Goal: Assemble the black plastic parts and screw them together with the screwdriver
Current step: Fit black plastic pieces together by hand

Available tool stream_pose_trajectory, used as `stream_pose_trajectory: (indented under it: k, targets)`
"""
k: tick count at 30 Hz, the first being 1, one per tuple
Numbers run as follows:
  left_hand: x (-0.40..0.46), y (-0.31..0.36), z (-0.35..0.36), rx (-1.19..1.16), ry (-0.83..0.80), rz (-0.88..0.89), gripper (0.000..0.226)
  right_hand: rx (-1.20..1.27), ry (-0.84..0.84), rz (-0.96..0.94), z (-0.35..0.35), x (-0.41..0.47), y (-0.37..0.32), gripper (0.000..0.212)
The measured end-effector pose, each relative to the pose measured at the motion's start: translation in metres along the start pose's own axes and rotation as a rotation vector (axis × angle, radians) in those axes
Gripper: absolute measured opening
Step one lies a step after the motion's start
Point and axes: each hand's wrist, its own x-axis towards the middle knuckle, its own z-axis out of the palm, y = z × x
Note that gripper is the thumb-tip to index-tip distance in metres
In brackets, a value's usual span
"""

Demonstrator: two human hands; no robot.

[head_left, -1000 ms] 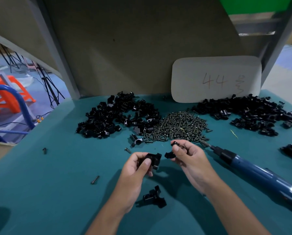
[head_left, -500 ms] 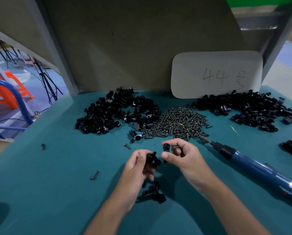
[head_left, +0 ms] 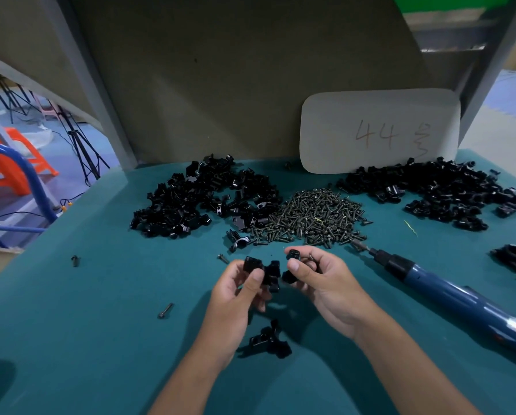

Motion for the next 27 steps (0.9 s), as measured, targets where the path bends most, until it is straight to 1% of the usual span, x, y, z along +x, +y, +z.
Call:
stream_pose_trajectory:
  k: [2,6,8,11,14,16,20,22,24,25,27]
  targets:
    - [0.0013,-0.0011,-0.0013,-0.052,0.007,-0.041,0.042,0.017,0.007,0.009,-0.0004,-0.0002,-0.0010,0.049]
    - [0.0007,0.0007,-0.0021,-0.094,-0.011,-0.062,0.030,0.031,0.012,0.005,-0.0001,0.0006,0.0000,0.051]
    - [0.0001,0.0018,-0.0019,-0.047,-0.012,-0.019,0.028,0.035,0.003,0.007,-0.0003,0.0008,0.0003,0.055]
    - [-0.0021,0.0047,-0.0002,-0.038,-0.039,0.029,0.023,0.024,-0.020,0.012,0.0000,0.0000,-0.0004,0.057]
    - [-0.0031,0.0070,0.0002,-0.001,-0.049,0.078,0.035,0.005,-0.024,0.024,0.0015,-0.0010,-0.0021,0.059]
    - [-0.0025,0.0066,0.0002,0.011,-0.040,0.102,0.041,0.009,-0.025,0.031,0.0019,-0.0014,-0.0027,0.057]
    - [-0.0009,0.0034,-0.0015,0.079,0.039,0.135,0.037,0.028,-0.024,0.048,0.0018,-0.0018,-0.0027,0.050]
    - [-0.0006,0.0025,-0.0031,0.065,0.094,0.099,0.044,0.051,-0.023,0.056,0.0014,-0.0013,-0.0023,0.047]
    - [-0.0002,0.0006,-0.0043,-0.002,0.110,0.000,0.058,0.060,-0.022,0.060,0.0014,-0.0012,-0.0022,0.047]
    - [0.0000,-0.0002,-0.0047,-0.033,0.103,-0.043,0.061,0.057,-0.024,0.062,0.0018,-0.0012,-0.0023,0.048]
    - [0.0008,-0.0007,-0.0048,-0.028,0.077,-0.069,0.056,0.064,-0.034,0.068,0.0028,-0.0019,-0.0022,0.048]
